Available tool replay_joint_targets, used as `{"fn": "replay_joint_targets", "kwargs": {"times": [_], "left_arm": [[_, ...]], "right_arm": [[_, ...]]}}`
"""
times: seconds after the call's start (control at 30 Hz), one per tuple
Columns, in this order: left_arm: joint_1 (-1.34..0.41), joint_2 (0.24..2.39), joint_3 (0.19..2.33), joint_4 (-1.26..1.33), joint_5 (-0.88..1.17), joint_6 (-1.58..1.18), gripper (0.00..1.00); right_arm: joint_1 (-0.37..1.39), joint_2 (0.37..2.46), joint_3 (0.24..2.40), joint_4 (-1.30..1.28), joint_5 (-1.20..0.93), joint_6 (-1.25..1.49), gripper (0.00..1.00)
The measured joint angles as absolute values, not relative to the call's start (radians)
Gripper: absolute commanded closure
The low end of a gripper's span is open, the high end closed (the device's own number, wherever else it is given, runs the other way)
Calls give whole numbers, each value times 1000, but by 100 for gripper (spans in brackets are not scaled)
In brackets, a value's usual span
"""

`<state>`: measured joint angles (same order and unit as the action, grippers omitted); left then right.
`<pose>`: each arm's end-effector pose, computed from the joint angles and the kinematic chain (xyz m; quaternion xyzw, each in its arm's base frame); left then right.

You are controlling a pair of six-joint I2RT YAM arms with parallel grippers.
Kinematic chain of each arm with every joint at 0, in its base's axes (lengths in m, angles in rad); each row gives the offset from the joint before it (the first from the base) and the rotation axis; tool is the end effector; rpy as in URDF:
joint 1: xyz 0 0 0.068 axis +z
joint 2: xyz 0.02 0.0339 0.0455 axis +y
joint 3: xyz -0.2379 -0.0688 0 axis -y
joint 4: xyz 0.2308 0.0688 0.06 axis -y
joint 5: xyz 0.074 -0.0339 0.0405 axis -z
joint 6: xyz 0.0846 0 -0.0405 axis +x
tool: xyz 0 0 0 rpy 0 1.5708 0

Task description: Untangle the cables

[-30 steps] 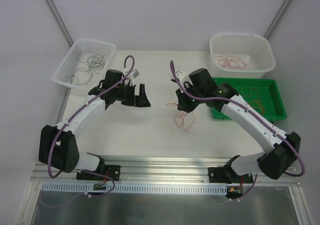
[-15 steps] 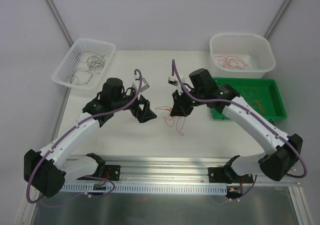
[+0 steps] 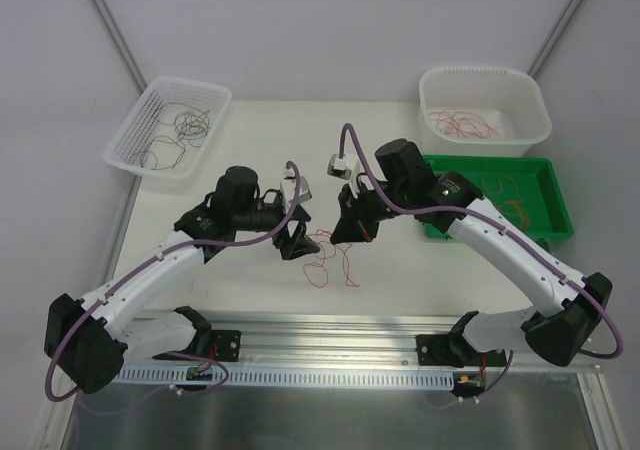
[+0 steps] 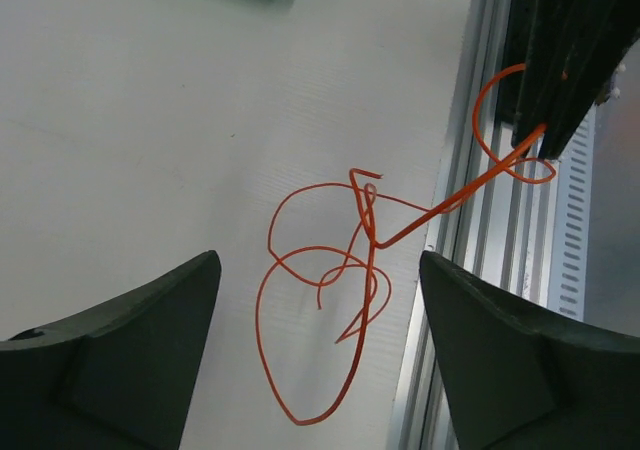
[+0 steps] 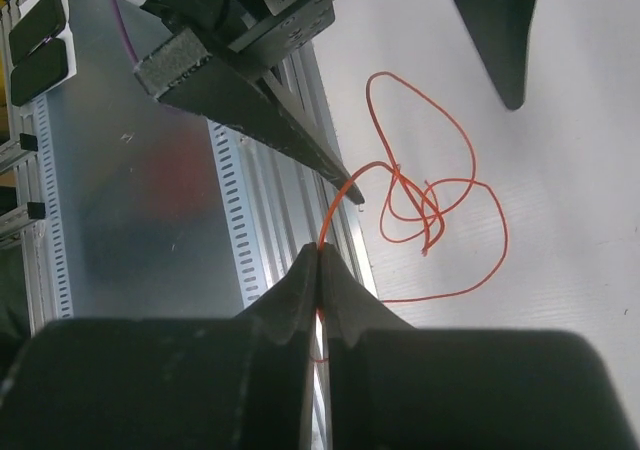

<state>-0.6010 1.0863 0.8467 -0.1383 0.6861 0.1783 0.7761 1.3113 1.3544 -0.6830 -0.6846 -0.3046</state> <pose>0.1984 -0.2010 0.2761 0.4707 0.6490 -0.3831 0.4588 0.1758 0.2475 0.3300 -0.5622 0.6443 0.3904 0.3410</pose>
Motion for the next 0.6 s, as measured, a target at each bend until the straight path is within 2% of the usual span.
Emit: {"fn": "replay_joint_targets", "kwargs": {"times": [0.03,0.07,0.1,0.13,0.23,0.4,0.6], "left_arm": [[-607,1087,844,-138,691,184,32],[-610,1088,842,-138,697,190,47],[-616,1089,841,-138,699,194,86],[-616,1092,840,-138,698,194,98],[-616,1098,840,-137,651,201,100],[-591,1108,840,-140,459,165,100],[-345,1177,882,-179,237,-1,100]], "right_arm": [[776,1311,1354,-683,-687,-305,99],[776,1311,1354,-683,-689,-305,99],[776,1311,1354,-683,-690,-306,99],[776,1310,1354,-683,-689,-308,98],[776,1301,1354,-694,-665,-321,99],[772,1221,1353,-746,-535,-339,99],[695,1027,1304,-772,-359,-329,99]]}}
